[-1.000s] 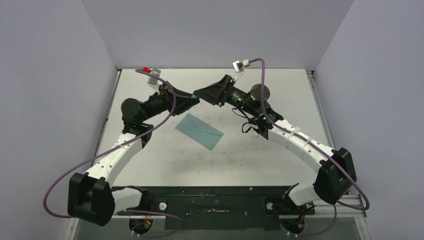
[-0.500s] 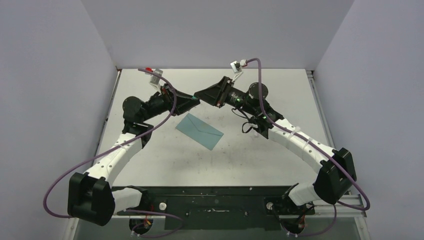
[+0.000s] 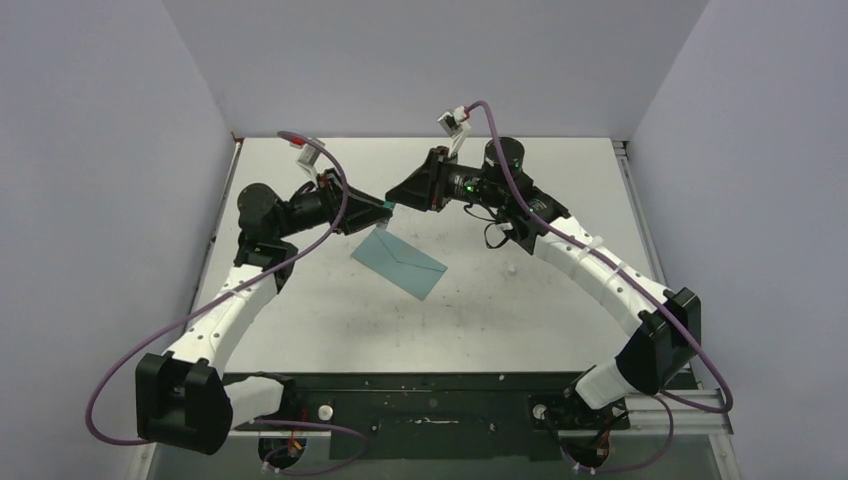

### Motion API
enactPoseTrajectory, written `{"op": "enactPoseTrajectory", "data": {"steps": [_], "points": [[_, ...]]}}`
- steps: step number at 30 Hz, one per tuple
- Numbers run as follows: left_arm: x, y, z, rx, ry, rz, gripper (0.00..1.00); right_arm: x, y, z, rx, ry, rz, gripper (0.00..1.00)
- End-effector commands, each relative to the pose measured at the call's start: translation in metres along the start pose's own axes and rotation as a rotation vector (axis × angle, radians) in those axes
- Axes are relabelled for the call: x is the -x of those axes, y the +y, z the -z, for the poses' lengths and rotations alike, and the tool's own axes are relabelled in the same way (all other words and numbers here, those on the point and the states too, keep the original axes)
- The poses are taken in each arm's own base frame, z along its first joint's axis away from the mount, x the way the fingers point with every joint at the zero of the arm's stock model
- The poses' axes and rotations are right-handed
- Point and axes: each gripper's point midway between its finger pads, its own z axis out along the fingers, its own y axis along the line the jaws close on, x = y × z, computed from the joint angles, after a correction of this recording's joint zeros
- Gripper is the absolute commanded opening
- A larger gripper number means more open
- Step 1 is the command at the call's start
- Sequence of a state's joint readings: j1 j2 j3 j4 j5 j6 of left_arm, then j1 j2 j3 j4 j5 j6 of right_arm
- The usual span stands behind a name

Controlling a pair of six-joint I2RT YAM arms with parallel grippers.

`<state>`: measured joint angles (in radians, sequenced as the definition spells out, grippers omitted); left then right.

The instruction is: Place the letter into the envelope and seal it

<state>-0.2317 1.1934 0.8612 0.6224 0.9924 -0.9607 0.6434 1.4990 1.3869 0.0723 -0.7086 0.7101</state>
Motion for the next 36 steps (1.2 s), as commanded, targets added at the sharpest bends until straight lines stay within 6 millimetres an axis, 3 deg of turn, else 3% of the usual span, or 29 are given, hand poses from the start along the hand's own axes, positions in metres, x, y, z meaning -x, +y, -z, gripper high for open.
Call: {"op": "enactPoseTrajectory", "data": {"steps": [1,6,10,22,24,26,27,28,31,32,36], "points": [[0.009,-0.022,0.003,-0.057,0.041,-0.062,0.41,-0.004,0.001,0.004,0.024,0.063,0.061,0.05],[0.007,-0.014,0.0,-0.047,0.053,-0.032,0.39,-0.005,0.004,0.0,0.064,0.07,0.051,0.05],[0.0,-0.011,-0.004,-0.059,0.086,-0.013,0.32,-0.005,0.007,-0.002,0.086,0.066,0.042,0.05],[-0.014,-0.004,-0.009,-0.061,0.145,0.003,0.3,-0.005,0.014,-0.003,0.124,0.067,0.017,0.05],[-0.015,-0.005,-0.011,-0.068,0.152,-0.004,0.23,-0.005,0.015,-0.003,0.126,0.065,0.017,0.05],[-0.015,-0.005,-0.012,-0.066,0.145,-0.014,0.08,-0.005,0.015,-0.002,0.122,0.066,0.013,0.07],[-0.014,-0.004,-0.012,-0.061,0.138,-0.019,0.0,-0.005,0.014,-0.002,0.114,0.067,0.012,0.1],[-0.013,-0.003,-0.012,-0.052,0.127,-0.025,0.0,-0.005,0.013,-0.001,0.105,0.066,0.012,0.17],[-0.005,0.0,-0.013,-0.013,0.074,-0.043,0.0,-0.001,0.008,0.005,0.053,0.025,0.015,0.64],[-0.003,0.0,-0.013,-0.004,0.056,-0.052,0.0,0.002,0.006,0.008,0.025,-0.001,0.018,0.75],[0.011,0.002,-0.012,0.033,-0.054,-0.053,0.0,0.012,0.001,0.023,-0.043,-0.121,0.031,0.92]]}}
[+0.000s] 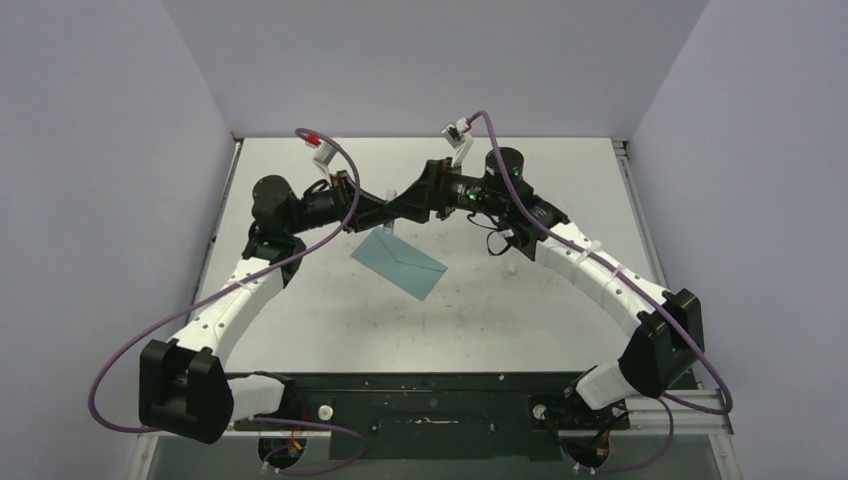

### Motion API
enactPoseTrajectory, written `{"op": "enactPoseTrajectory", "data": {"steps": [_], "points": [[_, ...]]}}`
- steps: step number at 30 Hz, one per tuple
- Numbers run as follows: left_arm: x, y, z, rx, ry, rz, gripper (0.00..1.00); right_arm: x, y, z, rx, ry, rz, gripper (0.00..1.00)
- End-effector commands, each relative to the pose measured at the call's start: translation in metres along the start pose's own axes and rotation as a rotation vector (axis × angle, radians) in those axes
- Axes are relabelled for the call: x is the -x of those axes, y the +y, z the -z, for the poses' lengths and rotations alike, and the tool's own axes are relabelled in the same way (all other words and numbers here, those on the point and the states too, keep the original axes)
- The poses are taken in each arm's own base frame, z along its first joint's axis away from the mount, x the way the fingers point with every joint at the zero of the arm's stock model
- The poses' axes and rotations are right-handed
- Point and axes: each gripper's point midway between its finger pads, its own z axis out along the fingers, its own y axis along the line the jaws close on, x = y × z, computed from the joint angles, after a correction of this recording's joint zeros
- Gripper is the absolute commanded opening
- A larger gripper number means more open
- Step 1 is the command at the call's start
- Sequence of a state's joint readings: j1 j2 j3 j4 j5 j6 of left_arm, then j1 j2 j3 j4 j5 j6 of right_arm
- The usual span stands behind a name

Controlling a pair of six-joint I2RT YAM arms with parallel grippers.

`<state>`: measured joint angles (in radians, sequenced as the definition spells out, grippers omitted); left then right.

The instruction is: Place the letter into the envelope and seal it

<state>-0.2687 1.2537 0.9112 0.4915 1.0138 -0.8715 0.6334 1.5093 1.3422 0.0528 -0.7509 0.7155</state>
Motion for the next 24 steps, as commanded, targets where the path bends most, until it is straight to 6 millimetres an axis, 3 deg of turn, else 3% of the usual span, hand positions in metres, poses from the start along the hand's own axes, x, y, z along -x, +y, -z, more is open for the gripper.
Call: {"op": "enactPoseTrajectory", "data": {"steps": [1,5,9,12,16,19,24], "points": [[0.032,-0.015,0.003,0.018,-0.179,-0.079,0.0,0.034,0.016,0.027,-0.037,-0.222,0.078,0.93],[0.056,-0.022,0.008,0.031,-0.35,-0.035,0.0,0.035,0.021,0.039,0.006,-0.341,0.011,0.95],[0.071,-0.026,0.01,0.029,-0.448,0.047,0.0,0.027,0.038,0.029,0.136,-0.347,-0.055,0.9],[0.078,-0.03,0.01,0.017,-0.473,0.095,0.0,0.022,0.047,0.015,0.196,-0.325,-0.086,0.8],[0.081,-0.036,0.009,-0.003,-0.478,0.122,0.0,0.025,0.068,0.007,0.317,-0.326,-0.11,0.57],[0.081,-0.037,0.01,-0.001,-0.488,0.123,0.0,0.026,0.073,0.005,0.366,-0.326,-0.134,0.41],[0.077,-0.035,0.012,0.003,-0.491,0.124,0.0,0.027,0.069,0.002,0.359,-0.332,-0.145,0.36]]}}
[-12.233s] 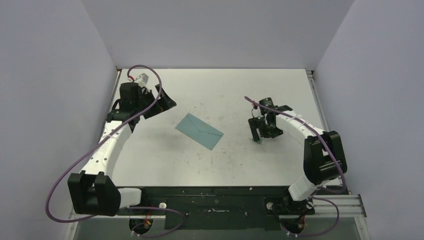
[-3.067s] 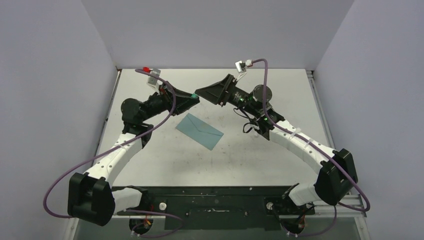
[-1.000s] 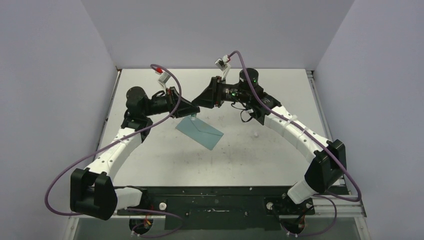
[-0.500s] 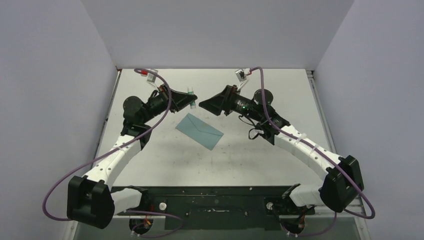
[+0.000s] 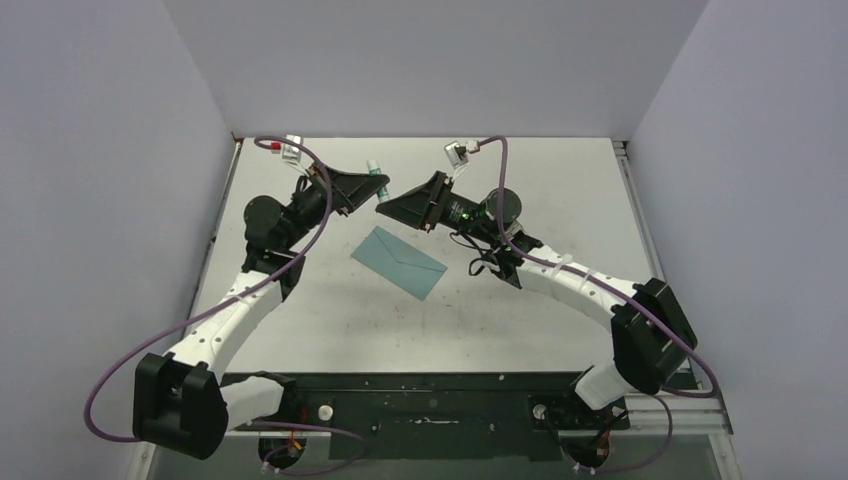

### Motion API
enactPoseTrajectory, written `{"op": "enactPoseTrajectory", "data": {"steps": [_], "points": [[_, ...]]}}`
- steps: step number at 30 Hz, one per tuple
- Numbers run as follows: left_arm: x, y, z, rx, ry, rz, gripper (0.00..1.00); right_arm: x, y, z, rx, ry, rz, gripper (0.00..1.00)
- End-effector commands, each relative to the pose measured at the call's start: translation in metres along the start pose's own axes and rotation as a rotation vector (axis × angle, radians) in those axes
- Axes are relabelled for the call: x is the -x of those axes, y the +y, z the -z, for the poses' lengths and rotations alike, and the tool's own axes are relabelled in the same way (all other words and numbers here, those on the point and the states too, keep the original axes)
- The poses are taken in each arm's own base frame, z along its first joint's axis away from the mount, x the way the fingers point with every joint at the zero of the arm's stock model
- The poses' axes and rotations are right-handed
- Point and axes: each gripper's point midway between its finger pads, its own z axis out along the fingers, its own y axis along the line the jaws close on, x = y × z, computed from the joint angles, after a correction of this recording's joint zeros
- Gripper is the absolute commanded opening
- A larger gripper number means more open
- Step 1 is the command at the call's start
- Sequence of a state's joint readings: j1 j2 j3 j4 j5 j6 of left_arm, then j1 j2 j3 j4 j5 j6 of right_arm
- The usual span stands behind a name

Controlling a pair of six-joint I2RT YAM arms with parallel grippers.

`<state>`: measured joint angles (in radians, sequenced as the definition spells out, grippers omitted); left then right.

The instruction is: Place the letter into the envelope and seal it

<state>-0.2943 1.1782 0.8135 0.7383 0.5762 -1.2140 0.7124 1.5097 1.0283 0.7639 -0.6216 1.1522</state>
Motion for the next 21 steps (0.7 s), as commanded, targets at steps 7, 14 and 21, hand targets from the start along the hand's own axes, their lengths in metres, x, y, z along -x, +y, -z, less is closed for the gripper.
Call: {"op": "enactPoseTrajectory", "data": {"steps": [7,14,21], "points": [[0.009,-0.027,0.005,-0.073,-0.055,-0.033,0.0,0.025,0.038,-0.008,0.129,-0.06,0.059,0.54],[0.01,-0.025,0.003,-0.066,-0.061,-0.023,0.0,0.023,0.031,-0.014,0.108,-0.029,0.087,0.17],[0.018,-0.005,-0.003,0.079,-0.083,0.016,0.0,0.018,-0.017,-0.017,-0.12,0.086,0.344,0.05]]}}
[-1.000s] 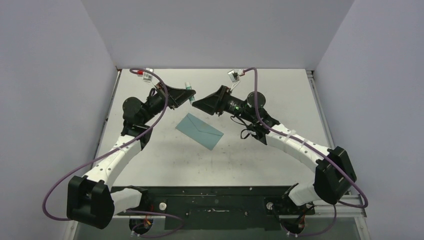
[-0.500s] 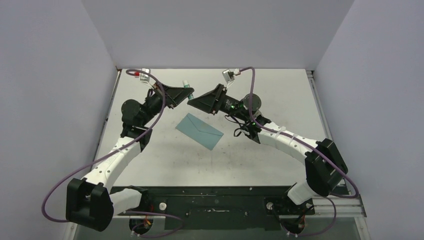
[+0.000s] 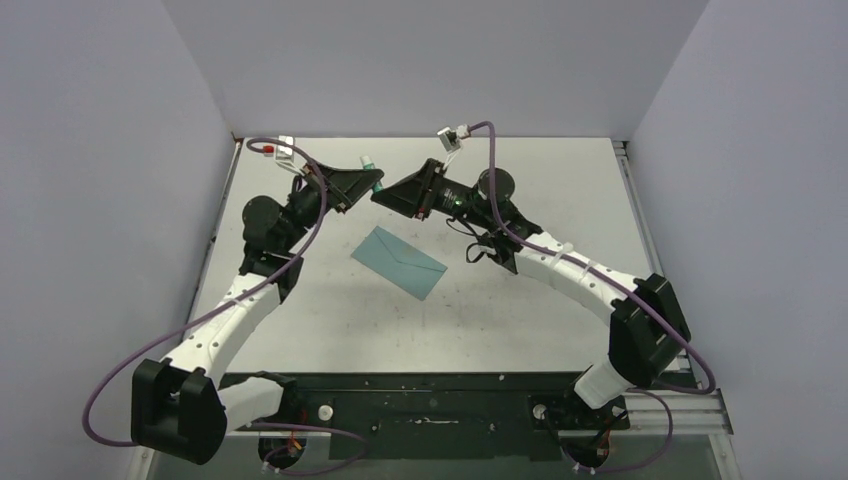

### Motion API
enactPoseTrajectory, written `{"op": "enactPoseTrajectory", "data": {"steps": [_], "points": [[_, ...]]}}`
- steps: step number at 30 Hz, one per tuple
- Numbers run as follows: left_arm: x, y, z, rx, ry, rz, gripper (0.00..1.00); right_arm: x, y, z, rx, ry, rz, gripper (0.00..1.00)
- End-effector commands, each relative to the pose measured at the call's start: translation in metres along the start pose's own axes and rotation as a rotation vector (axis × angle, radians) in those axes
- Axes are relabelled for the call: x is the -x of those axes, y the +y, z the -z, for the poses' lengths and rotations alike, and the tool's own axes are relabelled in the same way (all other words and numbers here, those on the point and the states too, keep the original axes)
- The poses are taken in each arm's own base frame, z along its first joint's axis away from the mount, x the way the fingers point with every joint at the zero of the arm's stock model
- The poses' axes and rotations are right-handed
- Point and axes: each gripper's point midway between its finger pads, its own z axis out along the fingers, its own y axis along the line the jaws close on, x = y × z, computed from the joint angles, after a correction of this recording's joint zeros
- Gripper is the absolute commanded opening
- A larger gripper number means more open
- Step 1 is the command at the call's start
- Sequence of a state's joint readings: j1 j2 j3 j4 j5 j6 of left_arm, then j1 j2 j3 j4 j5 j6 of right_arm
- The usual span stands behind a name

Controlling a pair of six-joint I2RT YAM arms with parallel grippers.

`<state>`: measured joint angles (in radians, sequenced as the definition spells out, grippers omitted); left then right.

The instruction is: Place the letter into the envelope and seal it

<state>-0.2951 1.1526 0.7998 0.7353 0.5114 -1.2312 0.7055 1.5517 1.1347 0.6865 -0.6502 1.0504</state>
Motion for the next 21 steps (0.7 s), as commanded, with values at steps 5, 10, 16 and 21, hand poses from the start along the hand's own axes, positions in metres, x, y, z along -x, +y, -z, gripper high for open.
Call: {"op": "enactPoseTrajectory", "data": {"steps": [5,10,16,21], "points": [[0.016,0.016,-0.003,0.222,-0.052,0.038,0.0,0.019,-0.075,0.01,-0.415,0.154,0.583,0.05],[0.021,0.032,-0.005,0.328,-0.079,0.11,0.0,0.023,-0.109,0.019,-0.592,0.217,0.806,0.05],[0.026,0.041,-0.008,0.408,-0.107,0.131,0.0,0.022,-0.12,0.016,-0.779,0.254,1.028,0.05],[0.027,0.038,-0.011,0.387,-0.098,0.106,0.0,0.018,-0.103,0.008,-0.69,0.232,0.909,0.11]]}}
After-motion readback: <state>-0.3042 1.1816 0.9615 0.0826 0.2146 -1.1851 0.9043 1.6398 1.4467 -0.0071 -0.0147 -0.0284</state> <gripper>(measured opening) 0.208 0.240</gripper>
